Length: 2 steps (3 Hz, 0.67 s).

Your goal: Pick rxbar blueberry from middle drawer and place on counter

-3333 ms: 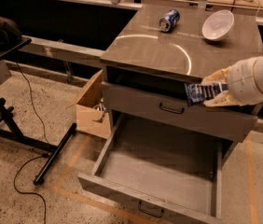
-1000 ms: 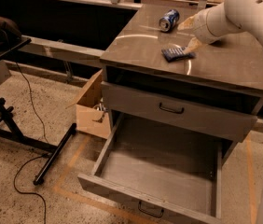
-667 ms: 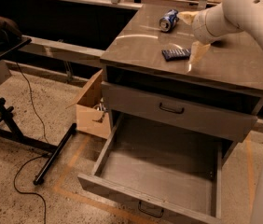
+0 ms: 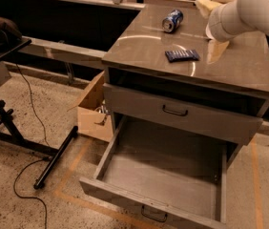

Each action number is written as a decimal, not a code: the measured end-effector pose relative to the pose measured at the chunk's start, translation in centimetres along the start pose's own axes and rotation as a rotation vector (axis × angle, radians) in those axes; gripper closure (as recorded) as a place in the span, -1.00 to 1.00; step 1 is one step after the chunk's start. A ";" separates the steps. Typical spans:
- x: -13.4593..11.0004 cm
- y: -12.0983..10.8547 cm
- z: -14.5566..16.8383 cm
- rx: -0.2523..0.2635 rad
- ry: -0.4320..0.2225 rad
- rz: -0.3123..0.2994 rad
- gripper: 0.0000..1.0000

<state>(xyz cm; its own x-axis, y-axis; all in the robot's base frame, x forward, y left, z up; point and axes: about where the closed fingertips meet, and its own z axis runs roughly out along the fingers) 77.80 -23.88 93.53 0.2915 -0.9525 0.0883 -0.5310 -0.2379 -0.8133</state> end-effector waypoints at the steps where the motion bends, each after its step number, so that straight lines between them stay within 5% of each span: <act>1: 1.9 -0.3 -2.7 0.006 0.130 -0.009 -1.00; 2: 2.6 0.0 -3.1 0.000 0.165 -0.005 -1.00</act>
Offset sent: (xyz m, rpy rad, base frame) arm -0.0131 -0.0203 0.0179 -0.0670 -0.0348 -0.0900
